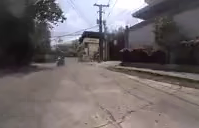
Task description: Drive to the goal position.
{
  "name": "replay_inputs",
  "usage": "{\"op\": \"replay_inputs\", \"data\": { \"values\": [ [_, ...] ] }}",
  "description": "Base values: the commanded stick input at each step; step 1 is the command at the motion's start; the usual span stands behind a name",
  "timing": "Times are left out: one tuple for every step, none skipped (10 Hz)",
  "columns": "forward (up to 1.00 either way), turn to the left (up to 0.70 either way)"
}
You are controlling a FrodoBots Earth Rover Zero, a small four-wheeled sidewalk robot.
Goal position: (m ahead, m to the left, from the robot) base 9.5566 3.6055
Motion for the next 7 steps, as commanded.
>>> {"op": "replay_inputs", "data": {
  "values": [
    [1.00, 0.00],
    [1.00, 0.00],
    [1.00, 0.00],
    [1.00, -0.01],
    [1.00, -0.01],
    [1.00, -0.02],
    [1.00, -0.02]
  ]
}}
